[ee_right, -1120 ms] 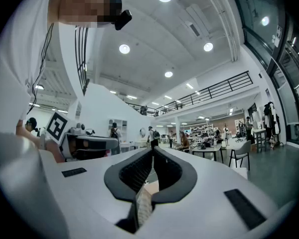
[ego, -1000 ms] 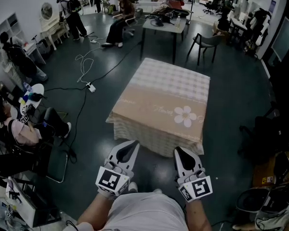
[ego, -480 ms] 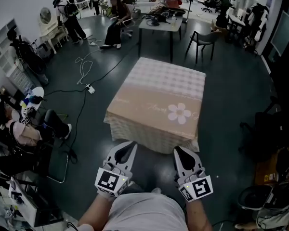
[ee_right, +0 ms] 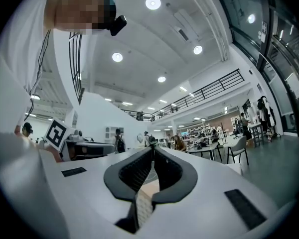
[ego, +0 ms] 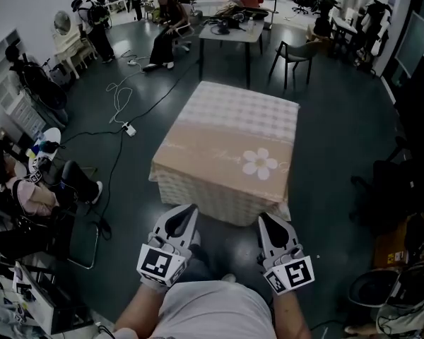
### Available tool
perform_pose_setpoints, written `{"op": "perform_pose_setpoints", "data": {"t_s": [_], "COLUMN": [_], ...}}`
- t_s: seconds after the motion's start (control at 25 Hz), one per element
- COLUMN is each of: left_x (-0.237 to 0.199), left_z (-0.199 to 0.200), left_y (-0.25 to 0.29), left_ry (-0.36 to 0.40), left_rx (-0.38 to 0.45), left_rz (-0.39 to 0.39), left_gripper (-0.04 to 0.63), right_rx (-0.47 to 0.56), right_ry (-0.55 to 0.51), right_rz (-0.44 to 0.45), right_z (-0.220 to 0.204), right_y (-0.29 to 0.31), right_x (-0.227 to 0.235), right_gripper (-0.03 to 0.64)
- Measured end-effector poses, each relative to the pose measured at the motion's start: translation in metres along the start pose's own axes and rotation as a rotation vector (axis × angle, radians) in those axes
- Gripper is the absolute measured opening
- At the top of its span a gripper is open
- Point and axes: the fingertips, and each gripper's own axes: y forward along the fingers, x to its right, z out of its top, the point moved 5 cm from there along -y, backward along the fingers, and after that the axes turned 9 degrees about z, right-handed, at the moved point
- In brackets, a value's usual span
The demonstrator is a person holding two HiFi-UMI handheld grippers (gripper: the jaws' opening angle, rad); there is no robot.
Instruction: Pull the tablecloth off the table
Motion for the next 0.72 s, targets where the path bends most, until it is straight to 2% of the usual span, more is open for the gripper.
{"op": "perform_pose_setpoints", "data": {"t_s": [0.28,0.72], "left_x": [-0.031,-0.118], "left_z": [-0.01,-0.02], "left_y": [0.026,0.11], "left_ry": [-0.017,-0.041], "left_rx": [-0.003,-0.019], "left_rz": [-0.005,-0.029], "left_gripper": [0.014,0.014], "right_rx": [-0.024,-0.063], "right_ry": [-0.01,-0.015], "right_rz": [-0.014,-0.039], "right_z": [-0.008,-0.024], "right_y": [0.036,0.138], "right_x": [0.014,0.052], "right_gripper": [0.029,0.029]}}
